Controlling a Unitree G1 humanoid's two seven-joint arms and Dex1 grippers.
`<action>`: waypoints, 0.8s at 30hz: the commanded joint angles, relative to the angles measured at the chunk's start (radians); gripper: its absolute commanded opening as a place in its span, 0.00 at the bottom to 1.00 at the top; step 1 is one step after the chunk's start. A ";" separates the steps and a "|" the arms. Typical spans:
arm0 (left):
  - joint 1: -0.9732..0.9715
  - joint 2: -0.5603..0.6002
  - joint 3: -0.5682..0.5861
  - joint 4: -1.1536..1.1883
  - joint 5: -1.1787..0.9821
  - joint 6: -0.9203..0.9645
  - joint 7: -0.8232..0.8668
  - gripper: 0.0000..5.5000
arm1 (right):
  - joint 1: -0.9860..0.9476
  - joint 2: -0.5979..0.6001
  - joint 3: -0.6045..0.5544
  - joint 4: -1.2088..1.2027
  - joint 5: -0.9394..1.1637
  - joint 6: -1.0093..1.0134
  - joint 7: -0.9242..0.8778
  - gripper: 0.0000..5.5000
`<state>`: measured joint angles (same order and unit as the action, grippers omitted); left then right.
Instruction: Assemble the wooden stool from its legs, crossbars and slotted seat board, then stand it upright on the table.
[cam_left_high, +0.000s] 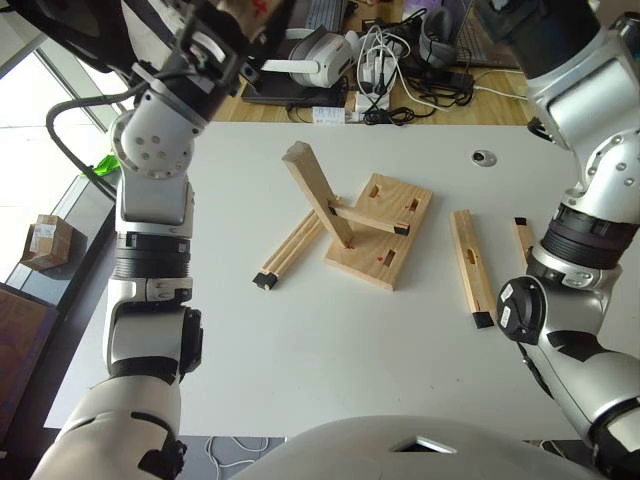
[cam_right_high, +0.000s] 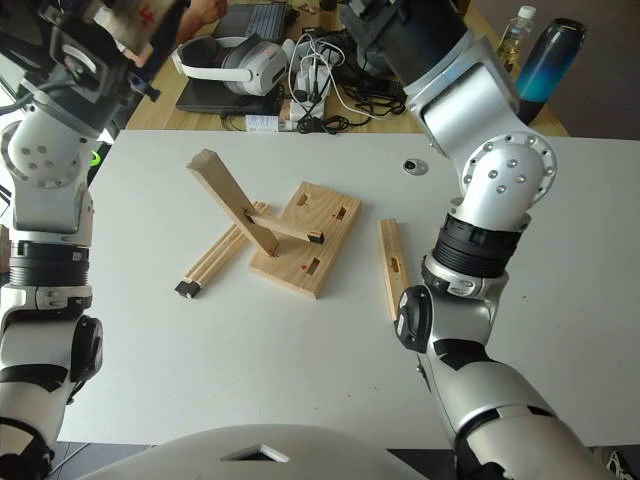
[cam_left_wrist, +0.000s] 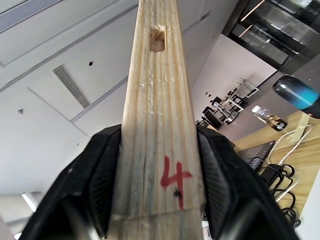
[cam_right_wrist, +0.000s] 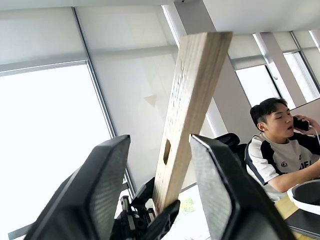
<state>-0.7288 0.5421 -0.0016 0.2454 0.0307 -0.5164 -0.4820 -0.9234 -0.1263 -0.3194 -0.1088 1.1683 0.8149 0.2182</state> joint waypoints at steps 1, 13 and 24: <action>-0.004 0.013 -0.013 -0.030 0.005 -0.044 -0.028 0.37 | -0.026 0.010 -0.014 -0.012 0.075 0.008 -0.066 0.53; 0.078 0.007 -0.056 -0.107 -0.015 -0.060 -0.088 0.37 | 0.013 -0.069 -0.020 -0.034 0.156 0.011 -0.043 0.73; 0.087 0.019 -0.063 -0.095 -0.026 -0.084 -0.131 0.37 | 0.105 -0.163 -0.014 -0.045 0.288 0.087 0.051 0.43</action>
<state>-0.6446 0.5485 -0.0604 0.1401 0.0019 -0.5948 -0.5971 -0.8374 -0.2663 -0.3373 -0.1437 1.4309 0.8832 0.2515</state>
